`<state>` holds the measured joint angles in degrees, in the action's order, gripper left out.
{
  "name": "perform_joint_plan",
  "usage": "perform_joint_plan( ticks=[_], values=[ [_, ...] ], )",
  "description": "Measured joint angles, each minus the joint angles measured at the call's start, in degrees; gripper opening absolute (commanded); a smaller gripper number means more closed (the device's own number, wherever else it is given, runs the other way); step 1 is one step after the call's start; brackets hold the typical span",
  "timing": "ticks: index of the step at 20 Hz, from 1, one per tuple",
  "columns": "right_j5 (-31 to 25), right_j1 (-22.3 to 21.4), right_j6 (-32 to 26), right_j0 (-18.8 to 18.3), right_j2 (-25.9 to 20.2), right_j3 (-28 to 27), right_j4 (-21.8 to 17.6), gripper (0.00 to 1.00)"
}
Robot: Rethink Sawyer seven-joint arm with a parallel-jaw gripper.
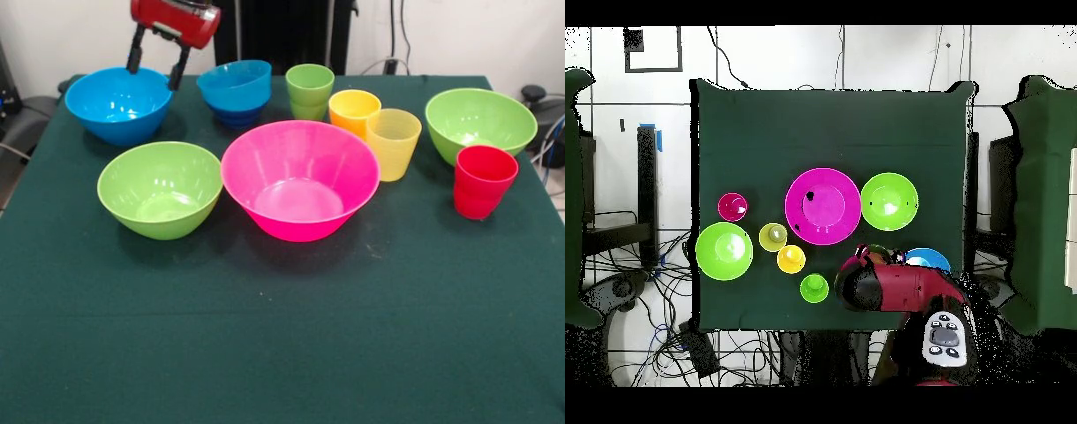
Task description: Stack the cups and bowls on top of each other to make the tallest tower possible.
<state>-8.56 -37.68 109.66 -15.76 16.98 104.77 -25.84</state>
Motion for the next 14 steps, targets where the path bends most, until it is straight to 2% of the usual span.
perform_joint_plan(
  ticks=[9,14],
  values=[
    [3.9,6.6,0.0,0.0,1.8,-1.6,-0.3,1.00],
    [9.3,11.9,0.0,-0.2,2.7,-1.7,-0.3,1.00]
  ],
)
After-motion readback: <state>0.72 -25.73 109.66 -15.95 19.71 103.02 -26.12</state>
